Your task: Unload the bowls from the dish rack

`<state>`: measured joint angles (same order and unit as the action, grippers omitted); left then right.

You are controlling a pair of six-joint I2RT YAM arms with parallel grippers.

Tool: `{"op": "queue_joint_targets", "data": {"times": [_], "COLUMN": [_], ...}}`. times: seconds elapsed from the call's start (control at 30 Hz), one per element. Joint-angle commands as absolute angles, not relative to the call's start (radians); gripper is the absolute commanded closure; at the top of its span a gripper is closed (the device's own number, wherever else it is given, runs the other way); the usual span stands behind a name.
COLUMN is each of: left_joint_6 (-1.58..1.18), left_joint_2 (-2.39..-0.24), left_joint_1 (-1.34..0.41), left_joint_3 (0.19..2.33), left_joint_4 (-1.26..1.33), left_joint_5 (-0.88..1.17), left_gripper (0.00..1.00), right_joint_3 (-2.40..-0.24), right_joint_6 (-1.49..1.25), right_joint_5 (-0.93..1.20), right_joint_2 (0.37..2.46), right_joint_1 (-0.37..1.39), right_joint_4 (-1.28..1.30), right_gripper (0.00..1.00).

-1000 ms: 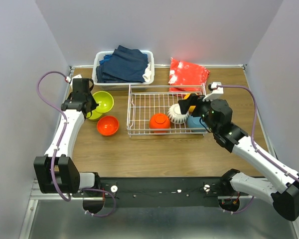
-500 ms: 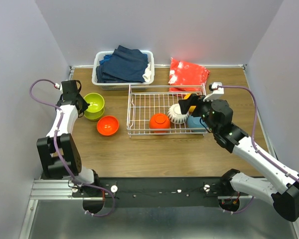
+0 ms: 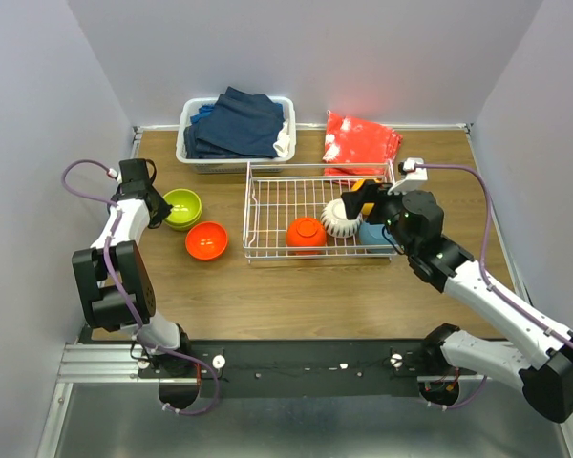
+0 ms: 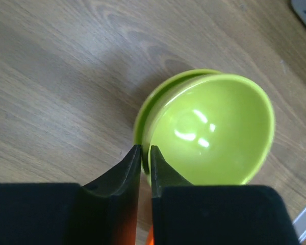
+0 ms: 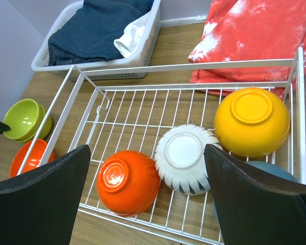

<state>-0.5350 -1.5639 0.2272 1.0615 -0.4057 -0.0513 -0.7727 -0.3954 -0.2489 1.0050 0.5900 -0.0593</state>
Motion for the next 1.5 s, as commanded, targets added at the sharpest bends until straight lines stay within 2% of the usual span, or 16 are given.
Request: {"op": "queue_joint_targets", "data": {"times": [0.0,0.2,0.37,0.43,0.47,0.57,0.67,0.7,0.73,0.93,1.1,1.47], "left_joint_6": [-0.532,-0.508,-0.469,-0.457,-0.446,-0.419,-0.394,-0.371,-0.362,-0.308,-0.298,-0.308], "left_joint_2": [-1.578,-1.526,-1.433,-1.381,-1.359,-1.272,-1.177,-1.151,-1.100,-0.930,-0.830,-0.790], "left_joint_1": [0.235,0.235,0.233,0.232,0.230,0.192,0.125,0.100,0.078,-0.060,-0.098,-0.129], "left_joint_3": [1.061,1.063,1.057,1.040,1.032,0.999,0.965,0.956,0.933,0.836,0.816,0.815], "left_joint_4": [-0.402,-0.428,-0.445,-0.445,-0.445,-0.437,-0.430,-0.423,-0.419,-0.384,-0.367,-0.385], "left_joint_5": [-0.040,-0.051,-0.052,-0.025,-0.012,-0.009,-0.044,-0.057,-0.073,-0.126,-0.124,-0.107], "left_gripper": [0.72,0.55,0.40,0.36,0.27,0.16,0.12,0.11,0.11,0.11,0.11,0.11], "right_joint_3": [-0.772,-0.785,-0.813,-0.825,-0.840,-0.870,-0.903,-0.914,-0.936,-0.977,-0.977,-1.094], "right_joint_6": [-0.388,-0.374,-0.350,-0.348,-0.348,-0.364,-0.376,-0.379,-0.377,-0.371,-0.371,-0.350], "right_joint_5": [-0.258,-0.226,-0.117,-0.048,-0.025,0.067,0.112,0.115,0.126,0.121,0.095,0.025], "right_joint_2": [1.015,1.032,1.071,1.112,1.135,1.227,1.308,1.327,1.342,1.423,1.453,1.600], "right_joint_1": [0.594,0.594,0.594,0.594,0.594,0.595,0.595,0.595,0.595,0.600,0.611,0.690], "right_joint_4": [-0.075,-0.060,-0.052,-0.049,-0.037,-0.011,-0.003,0.027,0.035,0.118,0.170,0.218], "right_gripper": [0.00,0.00,0.00,0.01,0.01,0.02,0.03,0.04,0.10,0.20,0.20,0.29]}}
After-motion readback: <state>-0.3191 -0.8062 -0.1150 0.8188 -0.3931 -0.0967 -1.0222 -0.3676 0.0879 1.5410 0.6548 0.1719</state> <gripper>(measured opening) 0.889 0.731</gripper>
